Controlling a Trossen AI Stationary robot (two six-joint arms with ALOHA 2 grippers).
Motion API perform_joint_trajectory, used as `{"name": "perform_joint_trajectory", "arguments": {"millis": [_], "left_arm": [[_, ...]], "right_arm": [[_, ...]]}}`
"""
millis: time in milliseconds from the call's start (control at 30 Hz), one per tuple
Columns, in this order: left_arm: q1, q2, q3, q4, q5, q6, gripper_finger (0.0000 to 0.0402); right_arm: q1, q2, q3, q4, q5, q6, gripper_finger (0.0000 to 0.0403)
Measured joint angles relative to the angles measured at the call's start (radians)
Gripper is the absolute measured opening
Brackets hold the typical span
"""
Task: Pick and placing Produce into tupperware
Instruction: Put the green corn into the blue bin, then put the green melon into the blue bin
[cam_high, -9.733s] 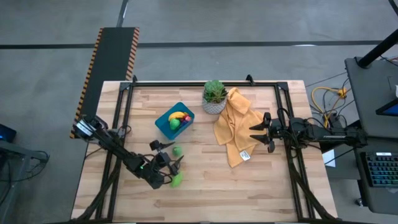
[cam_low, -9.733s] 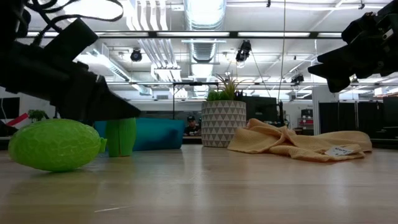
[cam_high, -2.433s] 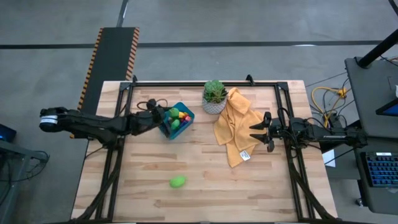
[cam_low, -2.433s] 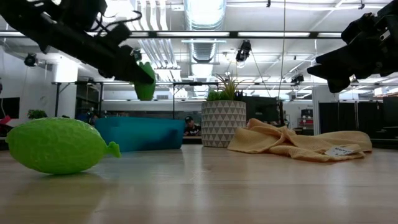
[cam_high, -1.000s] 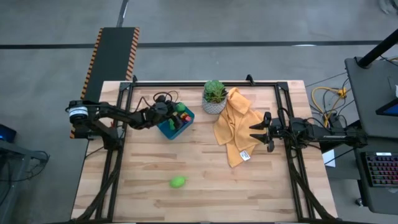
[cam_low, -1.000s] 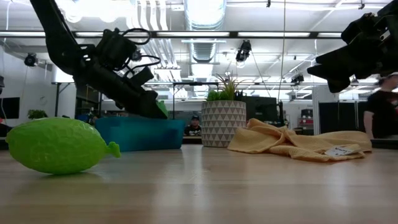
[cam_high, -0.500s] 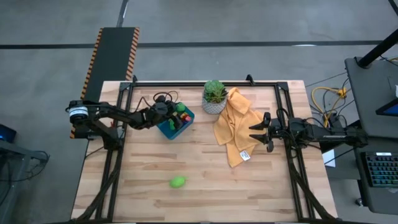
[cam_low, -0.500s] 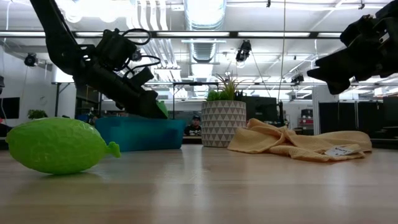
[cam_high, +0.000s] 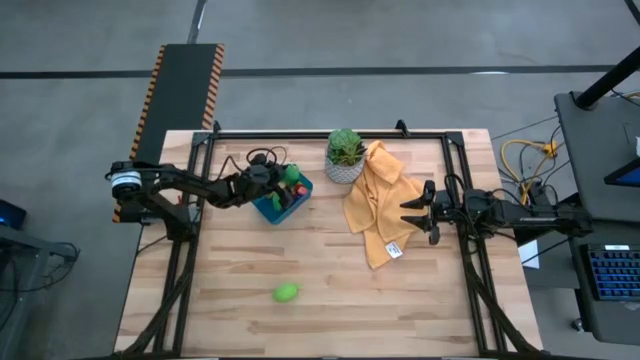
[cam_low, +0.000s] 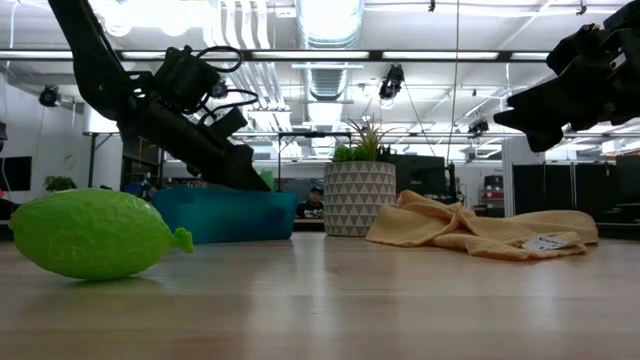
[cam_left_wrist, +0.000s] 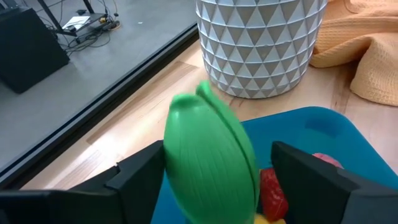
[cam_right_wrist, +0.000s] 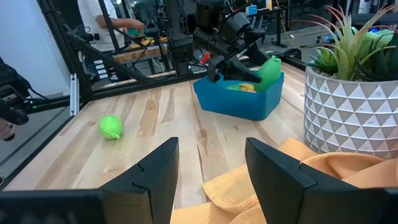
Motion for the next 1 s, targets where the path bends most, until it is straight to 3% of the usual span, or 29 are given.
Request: {"name": "perform_joint_trajectory", "arguments": {"millis": [300, 1000], "left_arm": [[-0.024, -0.043, 0.000, -0.001, 0.006, 0.020, 0.0282], [-0.151, -0.440, -0.002, -0.075, 0.049, 0.061, 0.0282]], "right_arm": [[0.000, 0.000, 0.000, 0.000, 0.000, 0.000, 0.0178], [0.000, 0.000, 0.000, 0.001, 0.000, 0.000, 0.0178]]}}
